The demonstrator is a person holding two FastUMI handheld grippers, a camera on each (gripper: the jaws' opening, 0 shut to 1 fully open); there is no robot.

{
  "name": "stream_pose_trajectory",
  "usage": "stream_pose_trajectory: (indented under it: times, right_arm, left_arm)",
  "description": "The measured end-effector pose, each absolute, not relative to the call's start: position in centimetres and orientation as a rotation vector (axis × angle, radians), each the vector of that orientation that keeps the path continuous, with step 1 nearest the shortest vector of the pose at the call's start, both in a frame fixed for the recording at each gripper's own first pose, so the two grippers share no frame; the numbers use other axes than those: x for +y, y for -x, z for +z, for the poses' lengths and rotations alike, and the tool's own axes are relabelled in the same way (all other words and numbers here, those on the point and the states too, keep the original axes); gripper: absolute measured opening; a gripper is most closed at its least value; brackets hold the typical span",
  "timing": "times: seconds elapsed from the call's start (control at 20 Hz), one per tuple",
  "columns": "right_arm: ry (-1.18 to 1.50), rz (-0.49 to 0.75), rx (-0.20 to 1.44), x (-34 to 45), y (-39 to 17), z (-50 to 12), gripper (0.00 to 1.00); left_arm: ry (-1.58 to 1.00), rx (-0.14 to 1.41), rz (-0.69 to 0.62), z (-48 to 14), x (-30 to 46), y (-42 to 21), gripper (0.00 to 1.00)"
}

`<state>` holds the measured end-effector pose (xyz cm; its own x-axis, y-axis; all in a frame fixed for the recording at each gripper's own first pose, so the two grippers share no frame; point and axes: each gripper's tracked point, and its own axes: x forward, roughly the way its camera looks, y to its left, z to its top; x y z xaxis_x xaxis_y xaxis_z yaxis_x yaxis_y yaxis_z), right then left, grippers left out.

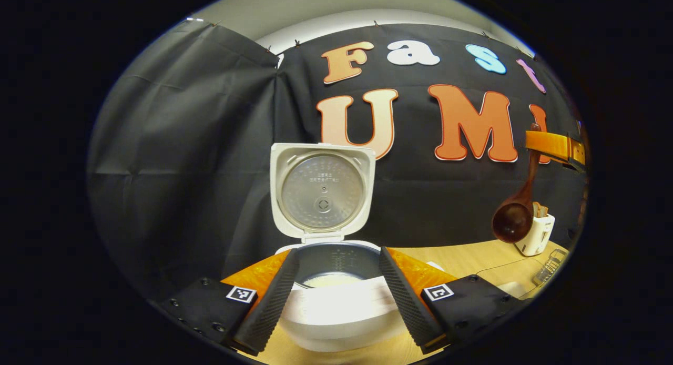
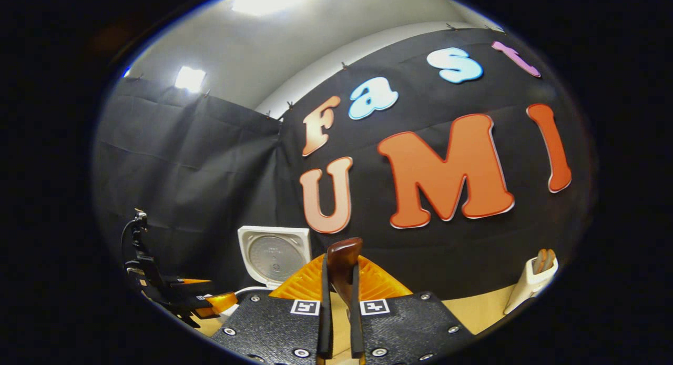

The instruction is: Close the left gripper, press the button to open the rice cooker; take a wooden spoon from the chopstick holder with the right hand, scoop a spoonful of rice and pour it into the rice cooker, then put the wooden spoon back into the chopstick holder.

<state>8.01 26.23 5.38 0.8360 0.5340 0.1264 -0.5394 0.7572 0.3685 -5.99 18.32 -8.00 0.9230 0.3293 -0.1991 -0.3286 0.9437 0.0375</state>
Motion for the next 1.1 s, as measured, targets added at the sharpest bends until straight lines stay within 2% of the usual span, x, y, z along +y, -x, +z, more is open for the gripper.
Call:
stream_pose_trajectory:
  times: [0.3, 0.4, 0.5, 0.85, 0.9, 1.1]
  right_arm:
    - [-0.446, 0.342, 0.069, 16.4, -8.3, 0.6, 0.13]
    - [-0.456, 0.265, 0.087, 12.2, -7.1, -0.8, 0.13]
    - [-0.462, 0.208, 0.096, 9.4, -6.8, -1.4, 0.13]
    - [-0.458, 0.086, 0.116, 3.7, -5.8, -3.3, 0.13]
    - [-0.468, 0.075, 0.123, 5.3, -5.9, -4.4, 0.13]
    - [-0.481, 0.013, 0.181, 3.3, -5.8, -7.8, 0.13]
  left_arm:
    - [-0.010, 0.200, 0.274, -7.7, 15.0, 4.4, 0.99]
    - [-0.014, 0.199, 0.253, -7.5, 13.9, 3.9, 0.95]
    - [-0.022, 0.199, 0.243, -7.5, 13.3, 3.7, 0.99]
    - [-0.024, 0.205, 0.231, -7.8, 11.9, 3.2, 1.00]
    - [-0.022, 0.208, 0.231, -7.9, 11.8, 3.1, 1.00]
    - [-0.020, 0.224, 0.229, -8.5, 11.4, 3.3, 1.00]
